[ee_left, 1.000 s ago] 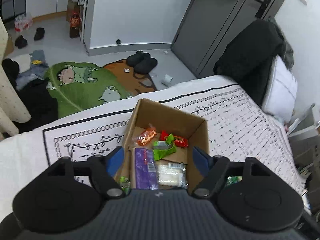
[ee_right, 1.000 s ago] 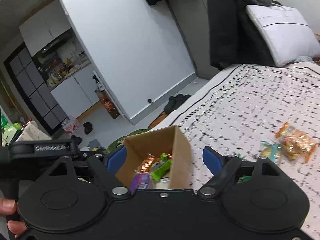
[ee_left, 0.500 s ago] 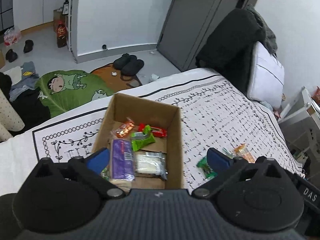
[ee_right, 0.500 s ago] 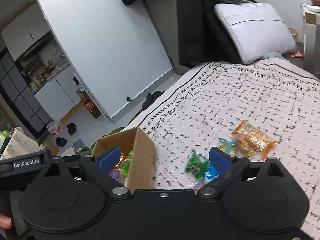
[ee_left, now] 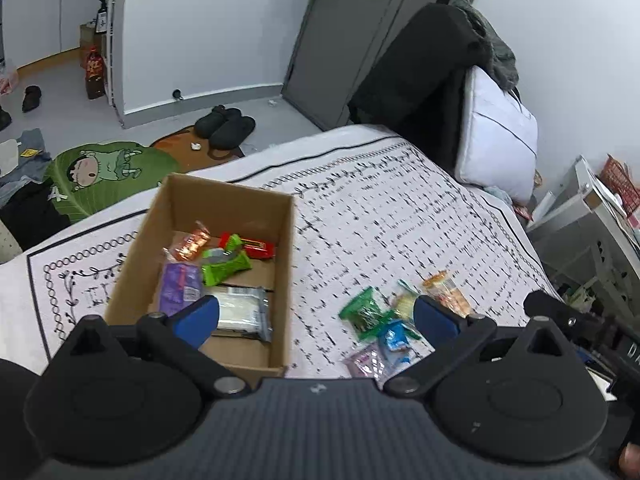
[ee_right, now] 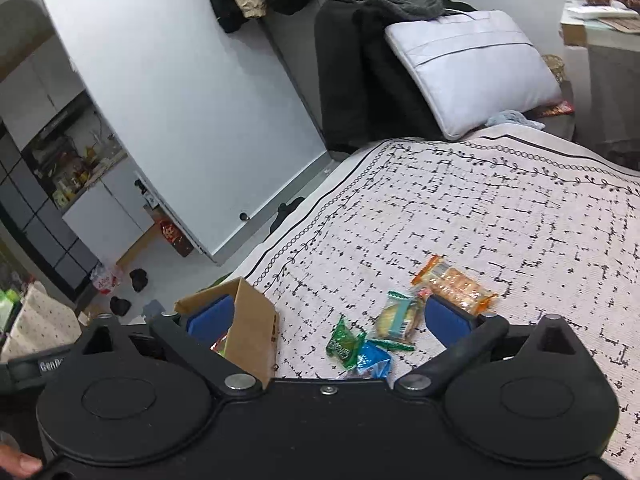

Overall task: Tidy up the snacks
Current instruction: 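Move left gripper to pink round pack while right gripper approaches orange-ended biscuit pack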

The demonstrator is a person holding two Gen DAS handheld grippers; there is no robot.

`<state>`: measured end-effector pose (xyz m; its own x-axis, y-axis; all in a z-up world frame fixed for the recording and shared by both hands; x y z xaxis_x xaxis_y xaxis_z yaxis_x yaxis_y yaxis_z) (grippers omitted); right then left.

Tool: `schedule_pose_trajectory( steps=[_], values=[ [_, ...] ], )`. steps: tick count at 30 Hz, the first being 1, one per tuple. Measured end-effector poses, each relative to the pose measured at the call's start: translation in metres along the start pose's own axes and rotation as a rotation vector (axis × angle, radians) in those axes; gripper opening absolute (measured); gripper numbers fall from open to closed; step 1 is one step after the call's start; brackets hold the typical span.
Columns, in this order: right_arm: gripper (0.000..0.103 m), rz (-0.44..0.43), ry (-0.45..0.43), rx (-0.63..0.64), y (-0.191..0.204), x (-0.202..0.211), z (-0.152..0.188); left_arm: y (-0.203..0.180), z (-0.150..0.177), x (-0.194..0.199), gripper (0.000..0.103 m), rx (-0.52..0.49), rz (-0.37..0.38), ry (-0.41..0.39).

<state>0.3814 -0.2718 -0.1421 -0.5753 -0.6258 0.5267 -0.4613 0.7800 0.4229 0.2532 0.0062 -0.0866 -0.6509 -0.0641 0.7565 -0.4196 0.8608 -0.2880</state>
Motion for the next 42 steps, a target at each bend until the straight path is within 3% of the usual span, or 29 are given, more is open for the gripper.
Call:
schedule_pose_trajectory(
  steps=[5, 13, 17, 21, 27, 42],
  values=[
    [0.103, 0.005, -0.016, -0.033, -0.019, 0.005, -0.005, -0.021, 0.01, -0.009, 0.103, -0.025, 0.045, 0.062],
    [0.102, 0.04, -0.026, -0.072, -0.049, 0.005, -0.012, -0.044, 0.026, -0.021, 0.103, -0.034, 0.021, 0.055],
    [0.089, 0.061, -0.006, -0.033, -0.058, -0.001, -0.011, -0.049, 0.033, -0.029, 0.102, -0.005, 0.015, 0.047],
    [0.073, 0.067, 0.032, -0.028, -0.069, -0.014, -0.01, -0.057, 0.041, -0.038, 0.09, -0.004, -0.016, 0.014],
    [0.073, 0.096, 0.081, 0.017, -0.076, -0.035, -0.006, -0.056, 0.054, -0.067, 0.065, 0.054, -0.031, 0.069],
    [0.071, 0.23, 0.165, 0.251, -0.092, -0.097, -0.001, -0.058, 0.079, -0.132, 0.059, 0.143, -0.12, 0.161]
  ],
)
Point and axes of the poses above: each gripper's, at about its wrist camera, not at the fingertips, and x roughly against the way its jaws point, y to its left, z to its underside, the point moved 3 cm from there along -x, roughly the way its jaws point, and after that the axes turned 2 degrees about y, right-handed, at the moved point
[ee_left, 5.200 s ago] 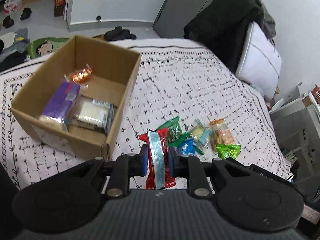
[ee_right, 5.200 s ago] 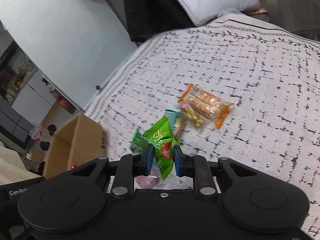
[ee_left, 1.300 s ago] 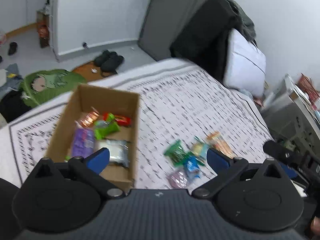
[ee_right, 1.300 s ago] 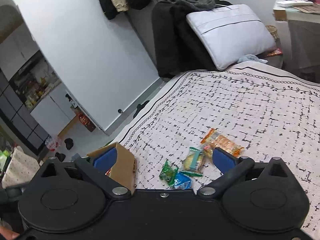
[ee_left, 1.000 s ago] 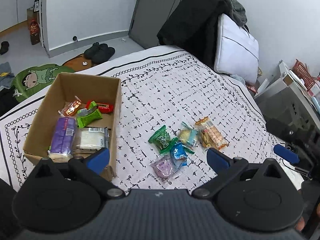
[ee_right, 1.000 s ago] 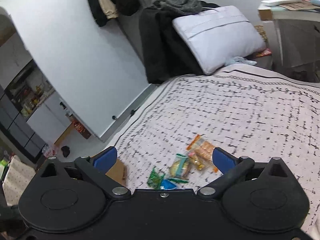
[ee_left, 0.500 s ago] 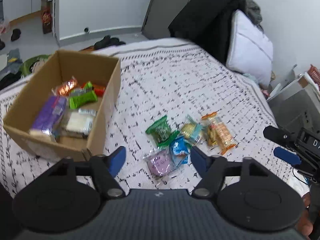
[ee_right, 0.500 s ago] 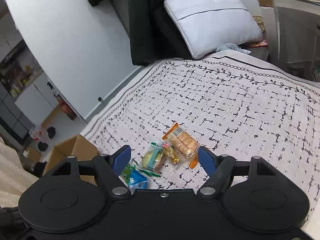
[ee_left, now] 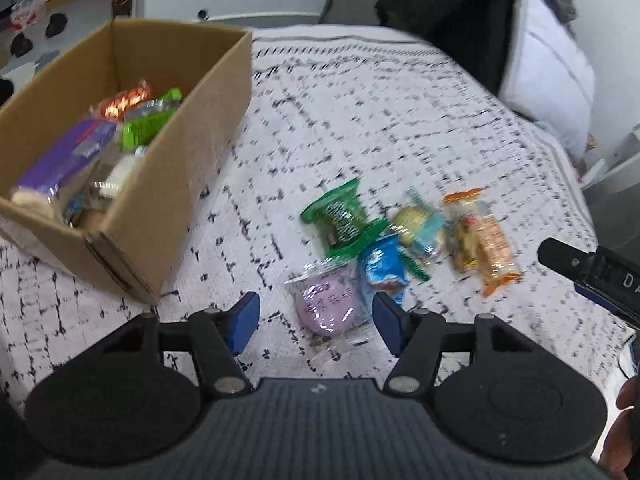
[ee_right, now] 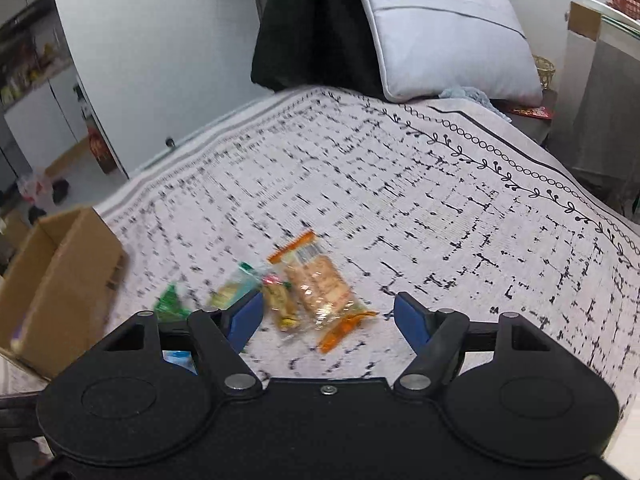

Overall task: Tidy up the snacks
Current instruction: 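Move left gripper to pink round pack while right gripper approaches orange-ended biscuit pack, then grasp pink pack with left gripper while right gripper grasps biscuit pack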

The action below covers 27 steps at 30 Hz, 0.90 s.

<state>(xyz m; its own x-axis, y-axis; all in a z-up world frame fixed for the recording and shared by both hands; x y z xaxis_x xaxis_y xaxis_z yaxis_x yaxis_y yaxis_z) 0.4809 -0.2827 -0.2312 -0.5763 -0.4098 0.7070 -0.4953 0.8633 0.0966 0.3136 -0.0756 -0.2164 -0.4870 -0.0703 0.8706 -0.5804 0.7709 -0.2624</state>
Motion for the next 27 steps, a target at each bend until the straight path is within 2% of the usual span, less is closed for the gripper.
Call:
schedule_pose_trajectory(
  steps=[6, 10, 19, 20, 22, 23, 24, 25, 27],
  values=[
    [0.072, 0.042, 0.044, 0.058, -0.005, -0.029, 0.004, 0.002, 0.004, -0.023, 0.059, 0.028, -0.027, 0.034],
    [0.072, 0.061, 0.062, 0.109, -0.004, -0.045, 0.006, -0.002, 0.003, -0.031, 0.059, 0.027, -0.04, 0.029],
    [0.071, 0.048, 0.06, 0.133, -0.001, -0.069, 0.008, -0.008, 0.004, -0.035, 0.06, 0.036, -0.061, 0.022],
    [0.068, 0.045, 0.063, 0.125, -0.001, -0.07, 0.008, -0.008, 0.005, -0.035, 0.06, 0.038, -0.061, 0.018],
    [0.046, 0.029, 0.081, 0.12, 0.002, -0.073, 0.01, -0.007, 0.006, -0.035, 0.058, 0.053, -0.051, 0.011],
    [0.031, 0.03, 0.085, 0.135, 0.005, -0.074, 0.01, -0.006, 0.006, -0.035, 0.052, 0.059, -0.045, 0.009],
    [0.03, 0.037, 0.089, 0.156, 0.009, -0.073, 0.011, -0.005, 0.006, -0.034, 0.039, 0.063, -0.032, 0.006],
    [0.029, 0.039, 0.094, 0.166, 0.012, -0.072, 0.011, -0.005, 0.006, -0.033, 0.032, 0.066, -0.012, 0.007],
    [0.025, 0.016, 0.104, 0.157, 0.013, -0.069, 0.012, -0.005, 0.005, -0.031, 0.03, 0.074, -0.005, 0.009]
  ],
)
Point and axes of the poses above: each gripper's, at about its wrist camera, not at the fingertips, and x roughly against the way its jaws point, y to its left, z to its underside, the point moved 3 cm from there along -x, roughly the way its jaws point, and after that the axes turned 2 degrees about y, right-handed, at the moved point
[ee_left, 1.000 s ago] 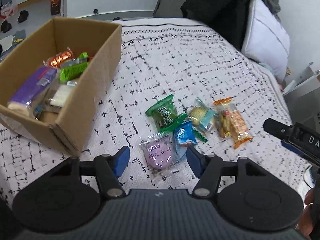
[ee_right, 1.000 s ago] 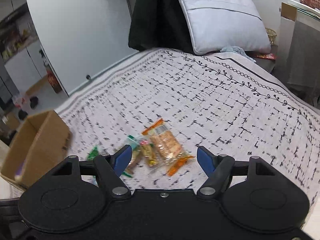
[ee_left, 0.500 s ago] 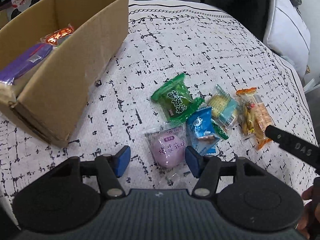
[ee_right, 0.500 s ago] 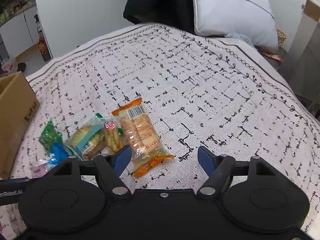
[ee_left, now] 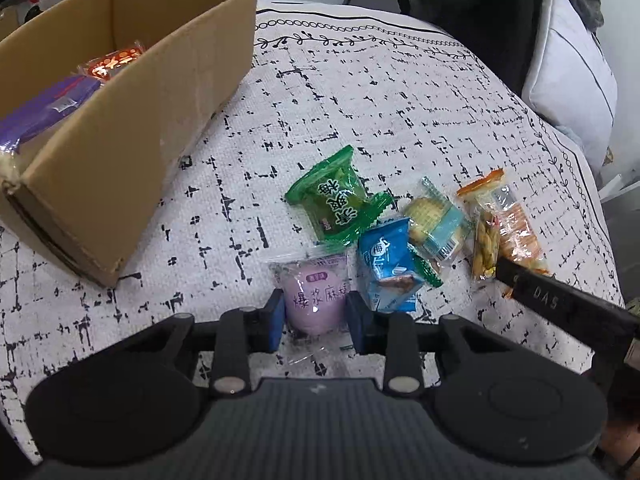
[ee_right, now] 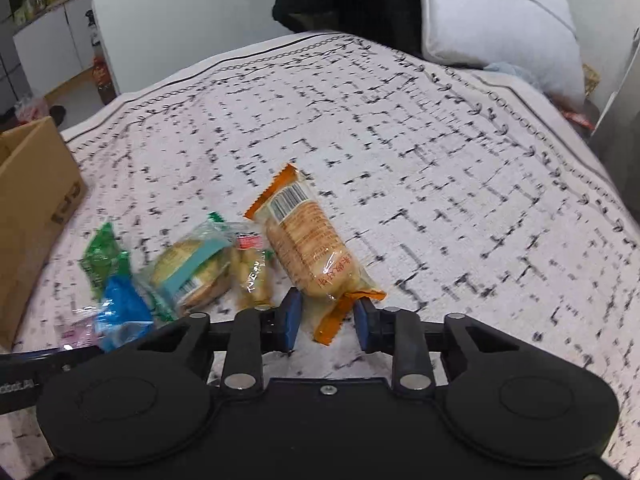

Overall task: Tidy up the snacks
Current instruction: 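Grasp pink pack with left gripper while right gripper grasps biscuit pack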

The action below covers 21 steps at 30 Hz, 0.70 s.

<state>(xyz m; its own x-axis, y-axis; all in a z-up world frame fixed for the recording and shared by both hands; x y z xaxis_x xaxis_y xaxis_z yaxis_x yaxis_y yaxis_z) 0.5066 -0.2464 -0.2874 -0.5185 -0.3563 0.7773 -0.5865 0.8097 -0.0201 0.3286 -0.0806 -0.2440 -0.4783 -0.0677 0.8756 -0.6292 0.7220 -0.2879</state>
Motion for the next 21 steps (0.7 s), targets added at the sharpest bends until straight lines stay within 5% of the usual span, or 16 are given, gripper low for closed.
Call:
schedule_pose_trajectory(
  steps=[21],
  values=[
    [0.023, -0.018, -0.081, -0.04, 0.028, 0.083, 0.01, 0.011, -0.006, 0.059, 0.027, 0.008, 0.082, -0.071]
  ],
)
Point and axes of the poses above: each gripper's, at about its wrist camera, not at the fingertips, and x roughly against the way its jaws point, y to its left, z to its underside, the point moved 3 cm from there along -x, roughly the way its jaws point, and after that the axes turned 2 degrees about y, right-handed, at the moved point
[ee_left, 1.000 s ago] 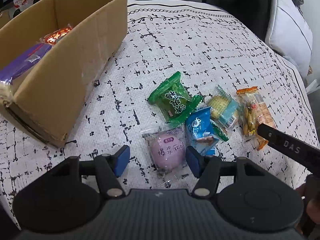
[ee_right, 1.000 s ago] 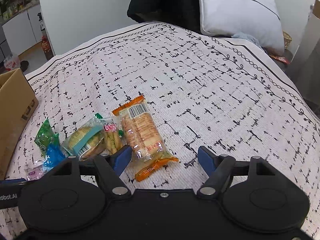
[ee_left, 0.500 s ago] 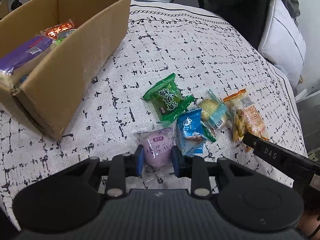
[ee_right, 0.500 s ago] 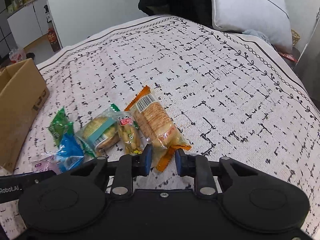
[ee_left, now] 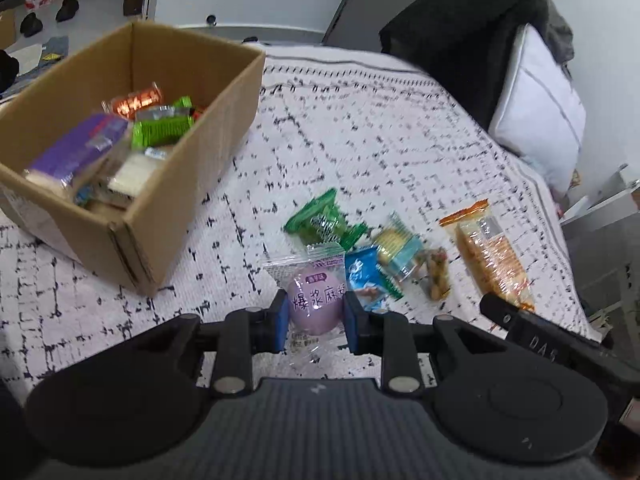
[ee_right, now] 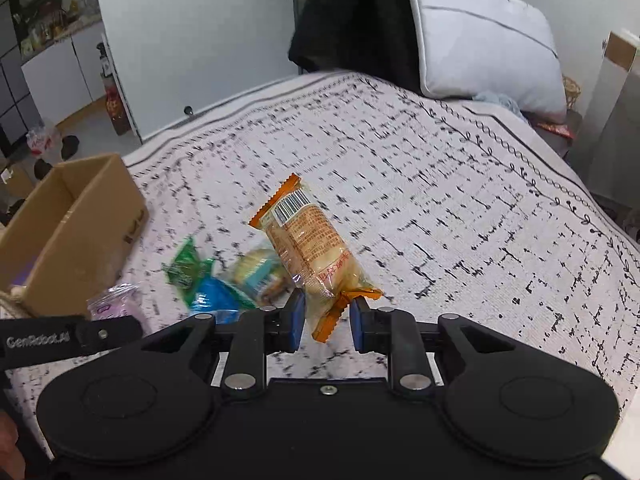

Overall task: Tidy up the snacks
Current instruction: 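Grasp pink pack with left gripper while right gripper grasps biscuit pack, then carry pink pack and biscuit pack over the box and open both grippers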

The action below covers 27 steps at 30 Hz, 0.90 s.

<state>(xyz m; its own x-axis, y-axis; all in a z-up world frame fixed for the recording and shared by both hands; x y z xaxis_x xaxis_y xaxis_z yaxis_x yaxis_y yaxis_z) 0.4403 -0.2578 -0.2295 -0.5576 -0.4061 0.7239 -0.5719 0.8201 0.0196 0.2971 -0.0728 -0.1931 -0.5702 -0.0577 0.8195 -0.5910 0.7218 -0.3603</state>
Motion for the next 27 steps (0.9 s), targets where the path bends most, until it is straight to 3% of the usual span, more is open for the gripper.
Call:
schedule_pose_trajectory(
  steps=[11, 27],
  values=[
    [0.023, -0.028, -0.086, -0.024, 0.026, 0.032, -0.005, 0.009, -0.015, 0.039, 0.027, -0.006, 0.044, -0.066],
    [0.023, -0.142, -0.181, -0.041, 0.083, 0.054, -0.018, 0.038, -0.044, 0.08, 0.027, -0.004, 0.068, -0.143]
  ],
)
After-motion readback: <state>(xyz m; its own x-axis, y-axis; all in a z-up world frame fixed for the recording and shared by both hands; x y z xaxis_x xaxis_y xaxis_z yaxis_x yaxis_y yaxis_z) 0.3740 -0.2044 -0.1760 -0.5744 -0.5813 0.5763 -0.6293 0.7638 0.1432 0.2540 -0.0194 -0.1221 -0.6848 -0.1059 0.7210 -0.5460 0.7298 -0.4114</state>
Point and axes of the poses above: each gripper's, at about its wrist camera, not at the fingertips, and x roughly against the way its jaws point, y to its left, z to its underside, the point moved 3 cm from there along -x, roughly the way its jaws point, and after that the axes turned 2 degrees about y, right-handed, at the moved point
